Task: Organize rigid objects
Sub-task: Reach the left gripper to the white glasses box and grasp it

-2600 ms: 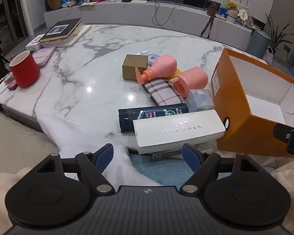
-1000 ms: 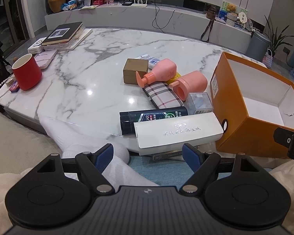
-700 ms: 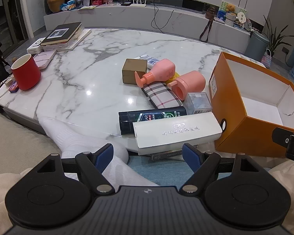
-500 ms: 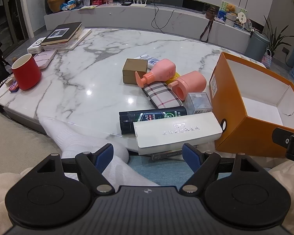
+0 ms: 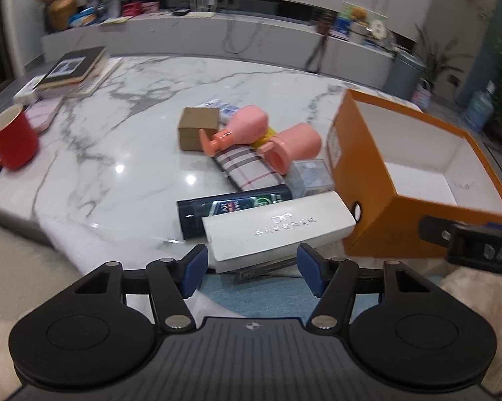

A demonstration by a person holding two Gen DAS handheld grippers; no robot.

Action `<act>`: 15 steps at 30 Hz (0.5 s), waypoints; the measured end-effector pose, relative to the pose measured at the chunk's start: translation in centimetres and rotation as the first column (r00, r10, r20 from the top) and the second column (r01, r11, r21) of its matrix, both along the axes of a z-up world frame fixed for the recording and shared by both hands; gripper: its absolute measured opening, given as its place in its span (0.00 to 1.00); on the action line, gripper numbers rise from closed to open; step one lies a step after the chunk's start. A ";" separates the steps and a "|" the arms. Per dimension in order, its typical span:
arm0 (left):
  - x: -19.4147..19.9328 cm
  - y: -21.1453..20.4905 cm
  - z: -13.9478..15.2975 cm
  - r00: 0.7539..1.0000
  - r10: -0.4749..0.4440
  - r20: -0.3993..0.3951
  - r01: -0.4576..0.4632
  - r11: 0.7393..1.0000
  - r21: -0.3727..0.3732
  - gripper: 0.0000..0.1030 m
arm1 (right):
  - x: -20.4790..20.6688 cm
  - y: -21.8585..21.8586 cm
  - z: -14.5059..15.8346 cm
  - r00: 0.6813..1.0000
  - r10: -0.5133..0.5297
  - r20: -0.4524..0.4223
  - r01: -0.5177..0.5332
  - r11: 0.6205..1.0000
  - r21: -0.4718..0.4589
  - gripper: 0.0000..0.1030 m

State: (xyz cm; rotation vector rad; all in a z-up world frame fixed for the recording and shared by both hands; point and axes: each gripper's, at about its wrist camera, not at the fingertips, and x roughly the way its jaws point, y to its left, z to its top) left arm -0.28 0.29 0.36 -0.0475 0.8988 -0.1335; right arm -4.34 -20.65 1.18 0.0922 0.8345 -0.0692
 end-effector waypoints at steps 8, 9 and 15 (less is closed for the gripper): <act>1.9 0.3 -1.6 0.993 -0.115 -0.032 0.112 0.990 -0.090 0.53 | 2.6 0.4 -3.2 0.992 0.067 -0.104 -0.057 0.994 0.096 0.66; 2.1 -0.1 -1.8 0.988 -0.152 -0.022 0.150 0.987 -0.064 0.53 | 3.0 0.4 -3.6 0.990 0.076 -0.119 -0.064 0.992 0.106 0.61; 3.7 -2.1 -1.9 0.912 -0.410 -0.001 0.407 0.905 0.120 0.63 | 5.1 0.5 -6.1 0.975 0.137 -0.178 -0.097 0.972 0.215 0.34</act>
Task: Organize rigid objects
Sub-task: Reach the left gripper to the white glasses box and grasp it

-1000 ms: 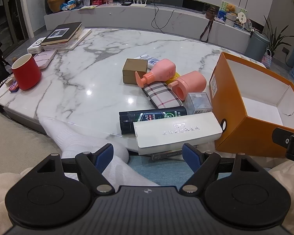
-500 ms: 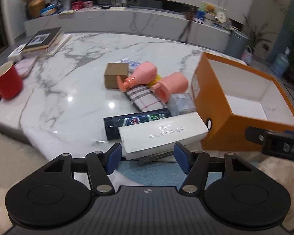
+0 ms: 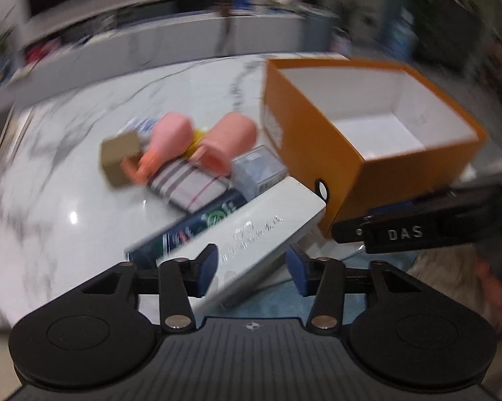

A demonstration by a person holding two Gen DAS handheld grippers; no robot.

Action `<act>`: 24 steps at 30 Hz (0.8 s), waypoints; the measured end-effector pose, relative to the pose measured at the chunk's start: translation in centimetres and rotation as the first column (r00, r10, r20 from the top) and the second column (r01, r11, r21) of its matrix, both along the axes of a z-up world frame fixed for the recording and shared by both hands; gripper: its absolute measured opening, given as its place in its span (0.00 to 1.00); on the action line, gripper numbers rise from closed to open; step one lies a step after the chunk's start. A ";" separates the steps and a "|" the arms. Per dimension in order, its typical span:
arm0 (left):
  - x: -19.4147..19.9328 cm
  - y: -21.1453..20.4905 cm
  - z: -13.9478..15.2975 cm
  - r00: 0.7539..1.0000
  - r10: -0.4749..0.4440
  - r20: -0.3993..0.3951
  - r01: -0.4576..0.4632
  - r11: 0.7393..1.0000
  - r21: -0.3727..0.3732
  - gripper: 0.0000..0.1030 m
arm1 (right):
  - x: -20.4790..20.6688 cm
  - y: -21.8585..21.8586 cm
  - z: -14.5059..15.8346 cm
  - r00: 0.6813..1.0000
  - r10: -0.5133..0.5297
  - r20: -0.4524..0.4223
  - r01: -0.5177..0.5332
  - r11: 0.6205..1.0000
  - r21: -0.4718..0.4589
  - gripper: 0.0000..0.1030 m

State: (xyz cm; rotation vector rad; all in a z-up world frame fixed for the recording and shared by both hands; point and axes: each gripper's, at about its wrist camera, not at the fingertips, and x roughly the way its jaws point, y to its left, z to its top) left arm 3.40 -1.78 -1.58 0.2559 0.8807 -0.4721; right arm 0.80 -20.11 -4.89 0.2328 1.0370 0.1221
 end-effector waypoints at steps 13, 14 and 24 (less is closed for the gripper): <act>5.6 -1.8 -3.6 0.937 -0.301 -0.175 0.332 0.924 0.190 0.80 | 2.5 0.6 -3.1 0.997 0.051 -0.058 -0.047 0.996 0.074 0.14; 5.9 -1.9 -3.7 0.933 -0.307 -0.189 0.342 0.921 0.189 0.80 | 2.6 0.7 -3.3 0.996 0.054 -0.064 -0.049 0.996 0.078 0.13; 7.6 -3.0 -5.0 0.894 -0.357 -0.270 0.406 0.901 0.151 0.86 | 3.2 1.4 -3.8 0.994 0.076 -0.076 -0.069 0.993 0.090 0.11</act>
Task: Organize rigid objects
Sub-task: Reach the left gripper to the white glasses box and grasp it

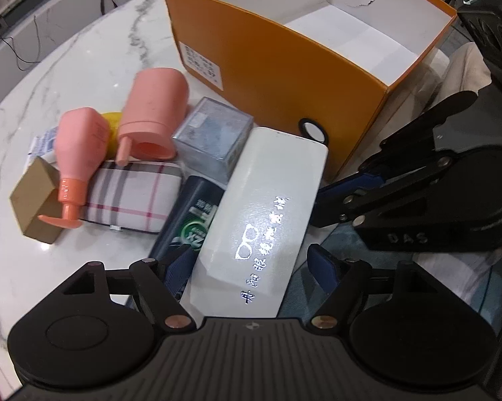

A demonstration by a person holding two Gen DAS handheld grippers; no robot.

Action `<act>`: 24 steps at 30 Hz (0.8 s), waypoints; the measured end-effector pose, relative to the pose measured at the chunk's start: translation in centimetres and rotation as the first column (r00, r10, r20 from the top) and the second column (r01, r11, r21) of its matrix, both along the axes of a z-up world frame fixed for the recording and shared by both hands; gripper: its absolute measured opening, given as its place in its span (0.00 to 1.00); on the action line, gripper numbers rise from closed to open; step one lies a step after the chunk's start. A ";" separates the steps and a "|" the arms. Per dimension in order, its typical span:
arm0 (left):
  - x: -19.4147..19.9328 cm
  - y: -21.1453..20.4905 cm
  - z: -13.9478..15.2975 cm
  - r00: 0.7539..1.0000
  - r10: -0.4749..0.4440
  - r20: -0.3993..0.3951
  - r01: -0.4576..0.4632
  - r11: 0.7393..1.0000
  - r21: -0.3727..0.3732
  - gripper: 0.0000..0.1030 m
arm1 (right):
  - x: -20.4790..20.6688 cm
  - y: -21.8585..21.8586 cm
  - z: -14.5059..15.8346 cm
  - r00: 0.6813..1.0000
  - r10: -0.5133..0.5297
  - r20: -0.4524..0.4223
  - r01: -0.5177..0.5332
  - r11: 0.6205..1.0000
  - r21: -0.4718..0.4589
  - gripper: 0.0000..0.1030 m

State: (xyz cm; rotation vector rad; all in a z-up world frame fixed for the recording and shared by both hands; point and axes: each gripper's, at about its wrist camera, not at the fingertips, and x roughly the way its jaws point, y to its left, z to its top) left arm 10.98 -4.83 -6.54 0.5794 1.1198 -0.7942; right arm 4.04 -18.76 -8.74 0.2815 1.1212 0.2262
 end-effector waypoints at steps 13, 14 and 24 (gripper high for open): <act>-0.7 1.4 0.0 0.954 0.288 -0.083 -0.294 0.954 -0.058 0.72 | -0.4 0.8 0.8 0.999 0.020 0.046 -0.018 0.999 -0.030 0.11; -0.8 1.2 0.0 0.956 0.284 -0.070 -0.288 0.956 -0.057 0.74 | -0.4 0.8 0.8 0.999 0.019 0.046 -0.017 0.999 -0.033 0.11; -1.2 0.0 -0.4 0.956 0.292 -0.009 -0.292 0.952 -0.090 0.70 | -1.1 -0.2 2.1 0.997 -0.013 0.072 0.016 0.999 -0.039 0.12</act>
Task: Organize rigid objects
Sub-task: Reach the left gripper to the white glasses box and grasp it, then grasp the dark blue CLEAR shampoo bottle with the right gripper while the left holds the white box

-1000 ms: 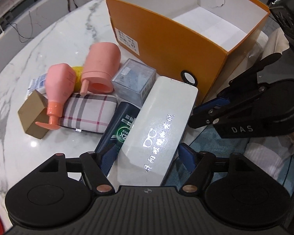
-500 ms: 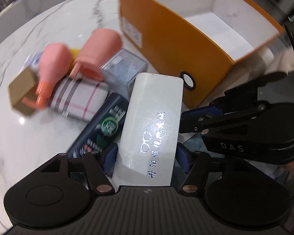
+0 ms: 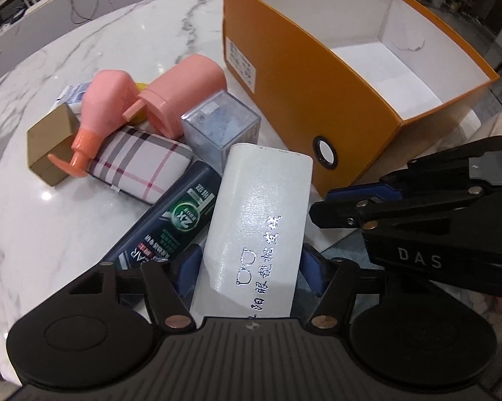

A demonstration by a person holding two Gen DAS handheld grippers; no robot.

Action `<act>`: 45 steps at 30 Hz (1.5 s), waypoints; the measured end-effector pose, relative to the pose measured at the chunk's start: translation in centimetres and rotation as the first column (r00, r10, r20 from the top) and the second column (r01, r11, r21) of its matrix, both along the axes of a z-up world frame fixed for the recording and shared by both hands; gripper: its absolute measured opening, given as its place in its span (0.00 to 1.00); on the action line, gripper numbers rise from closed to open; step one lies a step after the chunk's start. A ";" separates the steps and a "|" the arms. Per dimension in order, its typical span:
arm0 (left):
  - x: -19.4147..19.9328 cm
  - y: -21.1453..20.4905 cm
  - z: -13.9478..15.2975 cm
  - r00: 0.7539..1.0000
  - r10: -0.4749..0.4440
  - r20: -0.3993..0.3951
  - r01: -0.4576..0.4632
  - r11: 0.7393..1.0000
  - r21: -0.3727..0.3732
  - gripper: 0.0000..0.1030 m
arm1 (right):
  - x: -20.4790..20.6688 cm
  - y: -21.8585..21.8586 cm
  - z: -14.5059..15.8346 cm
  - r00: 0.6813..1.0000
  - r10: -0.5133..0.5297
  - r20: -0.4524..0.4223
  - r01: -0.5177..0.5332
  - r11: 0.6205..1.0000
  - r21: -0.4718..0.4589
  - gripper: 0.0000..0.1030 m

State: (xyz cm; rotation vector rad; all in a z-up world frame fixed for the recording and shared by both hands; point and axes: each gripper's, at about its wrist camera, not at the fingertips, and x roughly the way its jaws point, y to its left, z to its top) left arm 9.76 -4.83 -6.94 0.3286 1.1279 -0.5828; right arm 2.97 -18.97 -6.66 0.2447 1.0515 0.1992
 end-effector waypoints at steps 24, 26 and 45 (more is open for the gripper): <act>2.3 13.1 3.1 0.910 0.407 0.076 -0.390 0.904 -0.177 0.67 | 5.0 7.4 -0.2 0.990 -0.073 -0.121 0.093 0.981 0.169 0.42; 2.5 13.6 2.5 0.905 0.420 0.063 -0.403 0.896 -0.185 0.67 | 5.5 7.5 -0.5 0.988 -0.089 -0.129 0.112 0.977 0.183 0.45; 4.5 16.9 -1.1 0.859 0.511 -0.032 -0.503 0.831 -0.237 0.67 | 8.2 8.7 -2.0 0.896 -0.400 -0.192 0.427 0.895 0.131 0.80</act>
